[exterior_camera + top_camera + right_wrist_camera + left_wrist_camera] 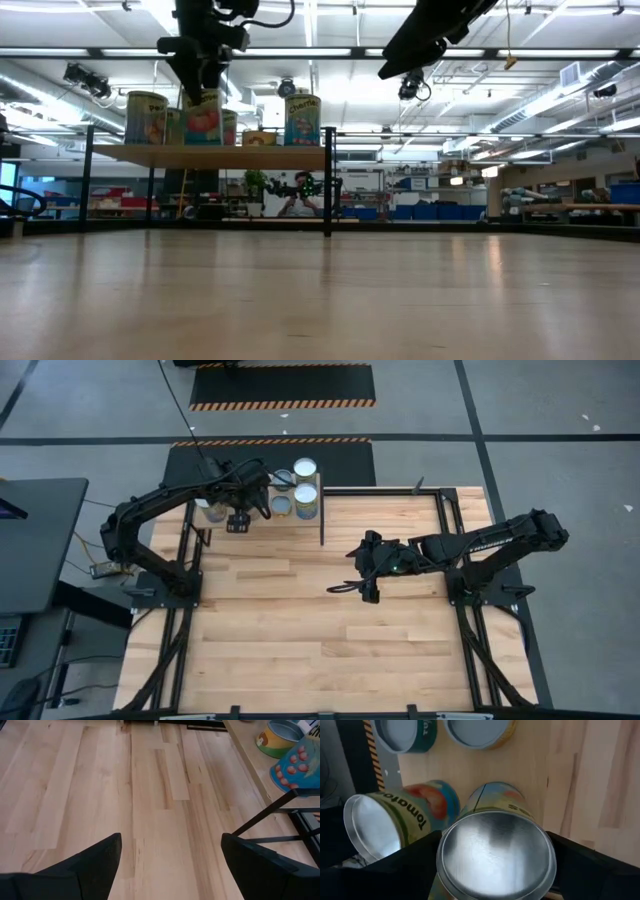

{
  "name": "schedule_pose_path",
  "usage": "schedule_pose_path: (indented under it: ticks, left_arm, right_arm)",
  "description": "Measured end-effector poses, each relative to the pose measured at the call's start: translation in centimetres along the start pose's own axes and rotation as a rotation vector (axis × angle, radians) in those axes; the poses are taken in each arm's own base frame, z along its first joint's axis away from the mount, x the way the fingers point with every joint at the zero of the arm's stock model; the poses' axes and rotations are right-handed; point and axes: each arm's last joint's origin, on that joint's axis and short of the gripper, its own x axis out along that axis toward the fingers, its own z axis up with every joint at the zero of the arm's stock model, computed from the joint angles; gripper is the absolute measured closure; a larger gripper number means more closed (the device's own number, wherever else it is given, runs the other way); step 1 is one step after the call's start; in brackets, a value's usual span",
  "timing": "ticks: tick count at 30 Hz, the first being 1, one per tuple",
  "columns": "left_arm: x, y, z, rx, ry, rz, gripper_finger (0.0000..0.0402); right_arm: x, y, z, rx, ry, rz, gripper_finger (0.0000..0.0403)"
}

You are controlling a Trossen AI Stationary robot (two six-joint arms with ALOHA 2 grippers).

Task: Pick and place cans onto a shelf
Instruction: Put the canned tomatoes aligned with the other canned tomatoes on the shelf

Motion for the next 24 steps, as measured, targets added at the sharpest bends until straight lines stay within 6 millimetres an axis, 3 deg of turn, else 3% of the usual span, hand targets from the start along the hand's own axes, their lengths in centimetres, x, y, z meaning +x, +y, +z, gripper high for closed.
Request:
schedule_pose_path:
  ticks: [10,24]
  left_arm:
    - [0.57,0.36,0.14,-0.065,0.009,-0.007,0.0045]
    - [0.72,0.39,0.62,-0.025,0.002,0.023,0.0044]
  right_arm:
    - [0.00,0.00,0.01,0.003,-0.001,0.000,0.0053]
    - [0.00,0.00,-0.04,0.003,0.004,0.000,0.0053]
